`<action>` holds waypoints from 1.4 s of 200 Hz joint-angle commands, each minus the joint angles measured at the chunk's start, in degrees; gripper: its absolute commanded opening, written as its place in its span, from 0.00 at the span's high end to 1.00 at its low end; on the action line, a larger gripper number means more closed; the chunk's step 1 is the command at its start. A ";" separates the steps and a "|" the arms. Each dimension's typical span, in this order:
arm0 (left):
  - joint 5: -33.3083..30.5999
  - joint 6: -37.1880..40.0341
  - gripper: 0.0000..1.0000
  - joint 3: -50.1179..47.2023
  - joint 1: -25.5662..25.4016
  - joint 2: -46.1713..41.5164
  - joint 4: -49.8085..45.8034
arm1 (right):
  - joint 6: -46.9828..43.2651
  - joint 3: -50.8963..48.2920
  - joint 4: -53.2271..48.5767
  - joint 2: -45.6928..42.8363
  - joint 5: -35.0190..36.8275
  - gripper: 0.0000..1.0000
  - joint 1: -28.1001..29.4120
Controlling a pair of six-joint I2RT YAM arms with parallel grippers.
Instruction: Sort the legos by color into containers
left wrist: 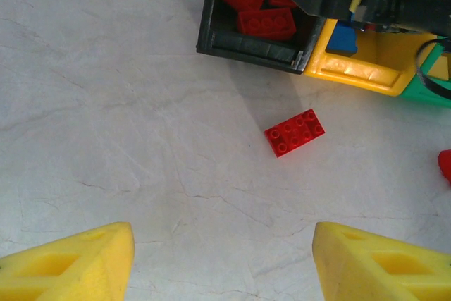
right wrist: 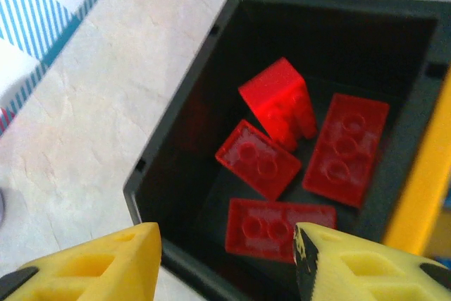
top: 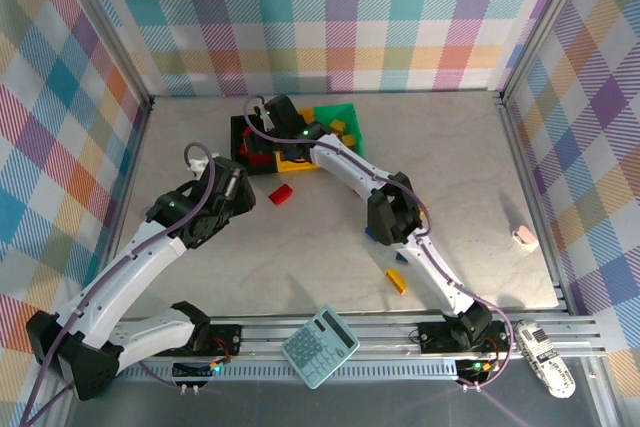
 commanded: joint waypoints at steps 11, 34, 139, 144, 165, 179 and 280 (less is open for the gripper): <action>2.06 -0.06 0.32 -1.39 -0.44 1.84 1.81 | -4.14 -12.90 1.89 -16.28 2.44 0.47 -1.30; 2.91 0.20 0.32 -1.94 -0.78 3.59 3.01 | -6.14 -28.60 5.08 -27.67 3.63 0.46 -3.11; 6.02 1.70 0.32 7.18 -13.63 25.76 10.70 | 0.29 -80.42 2.50 -61.62 9.54 0.40 -14.50; 6.06 1.13 0.32 7.98 -14.50 27.04 11.15 | 1.00 -82.16 2.33 -62.50 9.38 0.40 -15.14; 8.33 -0.48 0.32 11.22 -17.79 32.70 14.19 | 4.25 -89.12 0.09 -66.57 8.35 0.40 -17.57; 7.80 -0.94 0.32 14.00 -19.77 36.14 14.30 | 6.30 -93.14 -1.25 -69.27 7.40 0.40 -17.77; 10.03 -1.41 0.32 17.21 -21.89 41.84 16.08 | 15.57 -105.33 -6.57 -77.39 12.07 0.39 -15.70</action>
